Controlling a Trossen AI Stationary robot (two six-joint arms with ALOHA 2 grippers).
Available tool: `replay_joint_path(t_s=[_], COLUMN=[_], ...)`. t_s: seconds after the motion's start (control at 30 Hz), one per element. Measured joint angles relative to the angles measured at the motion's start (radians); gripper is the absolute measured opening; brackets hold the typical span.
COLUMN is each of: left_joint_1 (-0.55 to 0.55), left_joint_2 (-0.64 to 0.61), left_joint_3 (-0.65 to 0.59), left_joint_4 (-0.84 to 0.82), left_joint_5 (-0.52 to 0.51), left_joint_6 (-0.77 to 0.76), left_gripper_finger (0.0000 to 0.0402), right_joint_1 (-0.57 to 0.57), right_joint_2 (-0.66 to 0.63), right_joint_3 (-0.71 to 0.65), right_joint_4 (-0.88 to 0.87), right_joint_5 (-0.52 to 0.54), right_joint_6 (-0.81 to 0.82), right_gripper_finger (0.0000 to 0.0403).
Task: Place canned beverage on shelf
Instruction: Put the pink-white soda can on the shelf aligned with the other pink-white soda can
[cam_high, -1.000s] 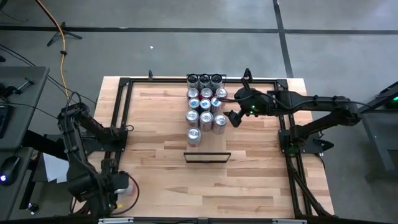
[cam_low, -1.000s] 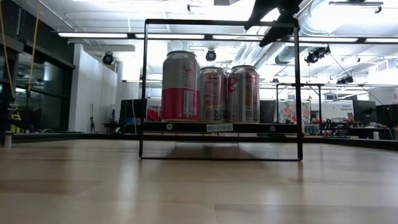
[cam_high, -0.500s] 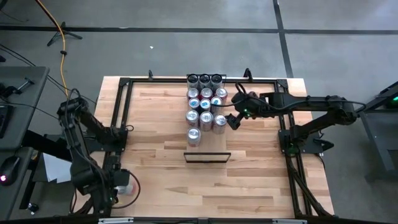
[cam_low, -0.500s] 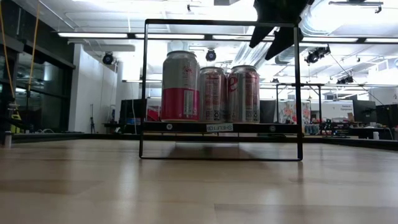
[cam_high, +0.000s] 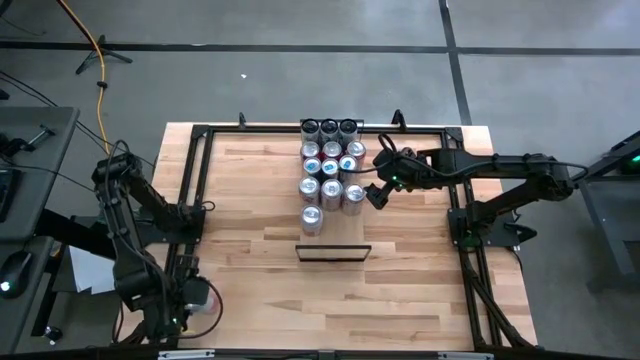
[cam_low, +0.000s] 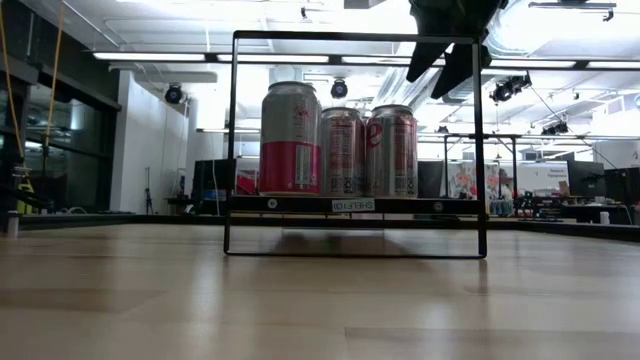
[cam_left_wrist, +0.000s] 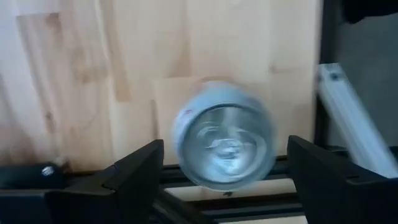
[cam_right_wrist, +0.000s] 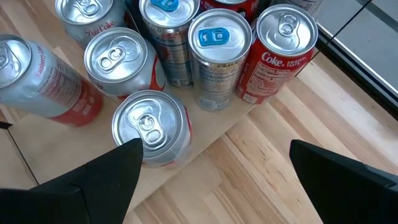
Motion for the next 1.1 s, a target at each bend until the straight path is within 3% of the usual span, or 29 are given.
replay_joint_path(t_s=[0.17, 0.43, 0.73, 0.83, 0.97, 1.1], left_joint_1=[0.000, 0.001, 0.020, 0.037, 0.072, 0.129], left_joint_2=[0.000, 0.003, 0.003, 0.003, -0.007, -0.057], left_joint_3=[-0.040, -0.120, -0.176, -0.176, -0.175, -0.143], left_joint_4=[0.002, 0.156, 0.176, 0.178, 0.175, 0.157], left_joint_5=[-0.005, -0.007, 0.010, 0.012, 0.029, 0.036], left_joint_6=[-0.016, 0.034, -0.037, -0.065, -0.096, -0.089], left_gripper_finger=[0.0282, 0.0282, 0.0281, 0.0264, 0.0214, 0.0213], right_joint_1=[0.000, 0.000, 0.000, 0.000, 0.000, 0.000], right_joint_2=[0.000, 0.000, 0.000, 0.000, -0.001, -0.001], right_joint_3=[0.000, 0.000, 0.000, 0.000, 0.000, 0.000], right_joint_4=[-0.001, -0.001, -0.001, -0.001, -0.001, -0.001], right_joint_5=[0.001, 0.004, 0.003, 0.003, 0.003, 0.001], right_joint_6=[0.000, 0.000, 0.000, -0.003, -0.034, -0.050], right_gripper_finger=[0.0390, 0.0390, 0.0390, 0.0390, 0.0390, 0.0390])
